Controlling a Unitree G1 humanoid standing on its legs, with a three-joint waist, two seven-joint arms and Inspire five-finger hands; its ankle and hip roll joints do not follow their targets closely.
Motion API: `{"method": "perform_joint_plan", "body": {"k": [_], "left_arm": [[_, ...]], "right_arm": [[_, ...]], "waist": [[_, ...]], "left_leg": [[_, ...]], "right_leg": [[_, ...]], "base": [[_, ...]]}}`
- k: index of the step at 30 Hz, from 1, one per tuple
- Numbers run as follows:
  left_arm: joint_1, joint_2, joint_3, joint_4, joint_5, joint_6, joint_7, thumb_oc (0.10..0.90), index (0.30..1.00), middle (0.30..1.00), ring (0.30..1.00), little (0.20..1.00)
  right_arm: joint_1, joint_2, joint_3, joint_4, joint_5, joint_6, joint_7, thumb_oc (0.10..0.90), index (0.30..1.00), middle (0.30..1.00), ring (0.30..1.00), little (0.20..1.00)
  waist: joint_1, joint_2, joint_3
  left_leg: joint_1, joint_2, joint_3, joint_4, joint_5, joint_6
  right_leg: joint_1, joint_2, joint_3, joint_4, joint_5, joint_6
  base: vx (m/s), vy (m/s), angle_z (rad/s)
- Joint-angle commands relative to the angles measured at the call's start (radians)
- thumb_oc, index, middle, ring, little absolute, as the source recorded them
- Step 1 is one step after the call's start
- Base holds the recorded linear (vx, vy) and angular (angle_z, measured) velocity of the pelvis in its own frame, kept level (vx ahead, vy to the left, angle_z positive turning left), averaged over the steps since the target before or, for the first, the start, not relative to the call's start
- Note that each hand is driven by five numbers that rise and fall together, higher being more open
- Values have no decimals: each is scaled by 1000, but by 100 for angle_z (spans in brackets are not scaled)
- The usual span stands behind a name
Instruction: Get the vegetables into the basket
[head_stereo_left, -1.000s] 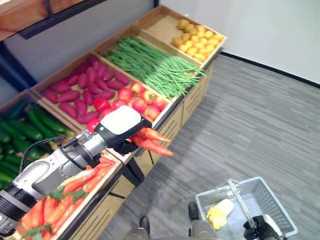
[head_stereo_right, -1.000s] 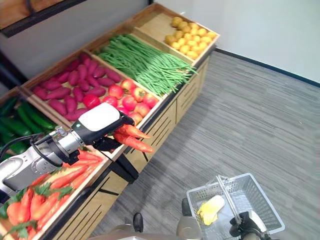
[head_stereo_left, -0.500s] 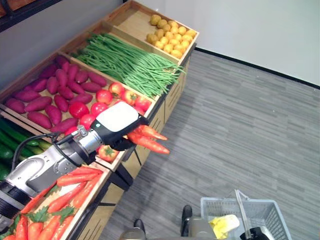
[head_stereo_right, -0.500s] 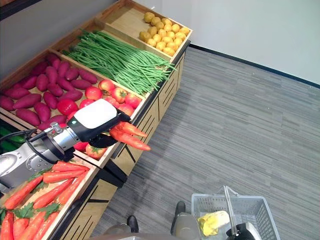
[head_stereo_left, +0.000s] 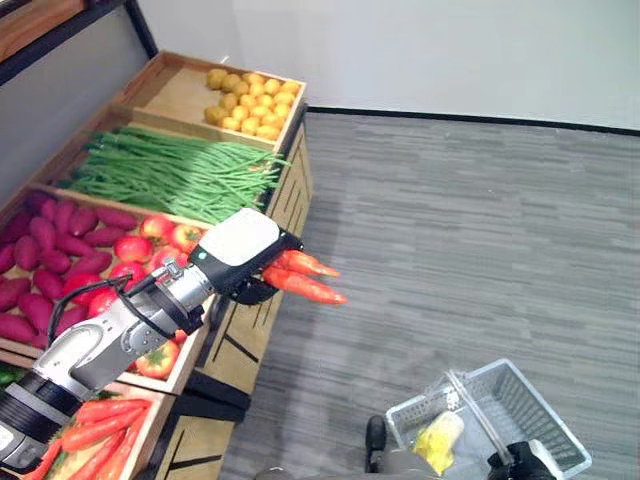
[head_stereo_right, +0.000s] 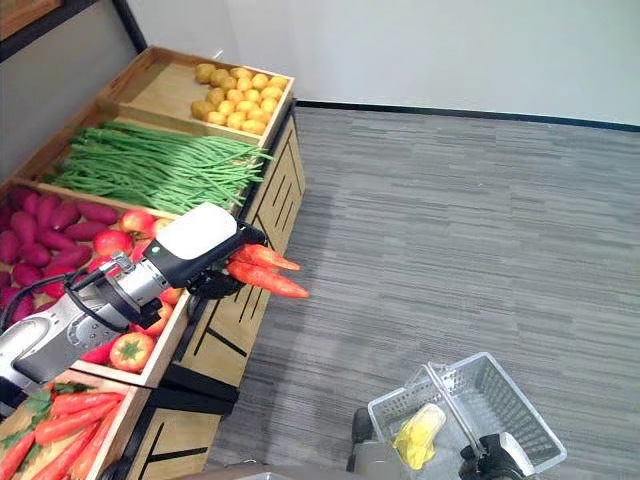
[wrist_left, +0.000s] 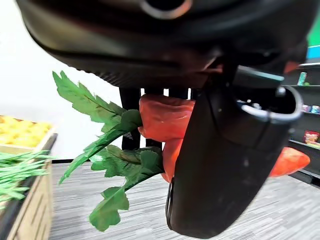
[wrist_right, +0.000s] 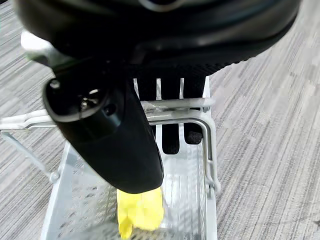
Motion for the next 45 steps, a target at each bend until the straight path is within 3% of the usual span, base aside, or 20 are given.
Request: {"method": "perform_joint_plan", "body": {"k": [1,2,3,4,7,10,16,19,20,21,23,31,40,45], "left_arm": [[-111,19,75,-43,-59,-15,63,400,300,300,300,300],[-105,17,74,-42,-56,-13,66,400,300,300,300,300],[-105,17,75,-42,-55,-14,66,400,300,300,300,300],[-94,17,78,-40,-49,-11,74,400,300,300,300,300],[-80,17,93,-40,-49,-12,87,400,300,300,300,300],[-98,13,74,-48,-59,-11,76,400,300,300,300,300],[-65,35,97,-47,-71,-19,70,400,300,300,300,300],[-126,46,41,-49,-96,-31,51,400,300,300,300,300],[-221,38,-53,-57,-94,-36,41,400,300,300,300,300],[-225,37,-57,-55,-94,-36,42,400,300,300,300,300],[-383,-6,-223,-67,-95,-57,21,400,300,300,300,300],[-508,-134,-389,-38,-71,-70,-21,400,300,300,300,300],[-554,-241,-492,94,-2,-53,-46,400,300,300,300,300],[-538,-291,-516,231,86,-22,-33,400,300,300,300,300]], "right_arm": [[-37,-100,7,5,34,-16,-59,400,300,300,300,300],[-41,-107,8,4,32,-17,-60,400,300,300,300,300],[-42,-107,8,5,32,-17,-60,400,300,300,300,300],[-52,-117,9,11,33,-17,-61,400,300,300,300,300],[-66,-117,25,3,34,-25,-60,400,300,300,300,300],[-55,-114,33,-27,51,-36,-55,400,300,300,300,300],[-51,-94,6,-67,90,-43,-59,400,300,300,300,300],[-101,-174,-19,-38,98,-30,-66,400,300,300,300,300],[-143,-225,-14,-60,89,-26,-83,400,300,300,300,300],[-142,-224,-15,-60,89,-26,-83,400,300,300,300,300],[-225,-308,41,-212,48,-45,-120,400,300,300,300,300],[-272,-402,102,-840,-6,-120,-84,400,300,300,300,300],[-471,-368,209,-907,54,-136,-60,400,300,300,300,300],[-582,-295,268,-950,128,-150,-44,400,300,300,300,300]], "waist": [[19,-31,9],[27,-30,12],[26,-30,9],[44,-29,11],[55,-26,13],[46,-16,11],[42,-32,-2],[44,-38,-19],[41,-40,-29],[42,-40,-29],[33,-43,-42],[10,-52,-60],[20,-55,-83],[31,-55,-93]], "left_leg": [[-123,-17,-156,-37,97,-33],[-130,-28,-203,-46,91,-32],[-136,-29,-204,-47,97,-31],[-156,-41,-287,-77,96,-24],[-185,-45,-351,-107,117,-20],[-153,-44,-326,-136,117,-15],[-108,-75,-288,-152,67,3],[-102,-97,-292,-152,45,13],[-96,-105,-297,-152,38,16],[-96,-105,-298,-152,38,16],[-90,-111,-303,-152,33,20],[-85,-108,-293,-152,30,20],[-80,-106,-290,-152,29,19],[-78,-104,-285,-152,29,18]], "right_leg": [[70,-59,16,57,-85,95],[72,-58,26,53,-90,96],[67,-58,25,52,-84,95],[67,-60,50,45,-82,98],[59,-58,82,41,-77,97],[72,-57,88,43,-82,98],[76,-87,132,16,-53,123],[83,-109,126,2,-42,137],[91,-118,121,-4,-38,141],[92,-118,121,-5,-38,141],[98,-123,116,-10,-31,145],[100,-122,120,-23,-19,146],[116,-119,118,-40,-14,144],[118,-119,120,-44,-11,143]], "base": [[5,-117,-13],[-13,-60,-31],[20,-28,-48],[31,-22,-57],[54,-5,-47],[100,101,-48],[54,160,-28],[34,132,-1],[26,61,17],[15,61,22],[-9,25,9],[-12,-2,-5],[2,-8,-3],[0,0,0]]}}
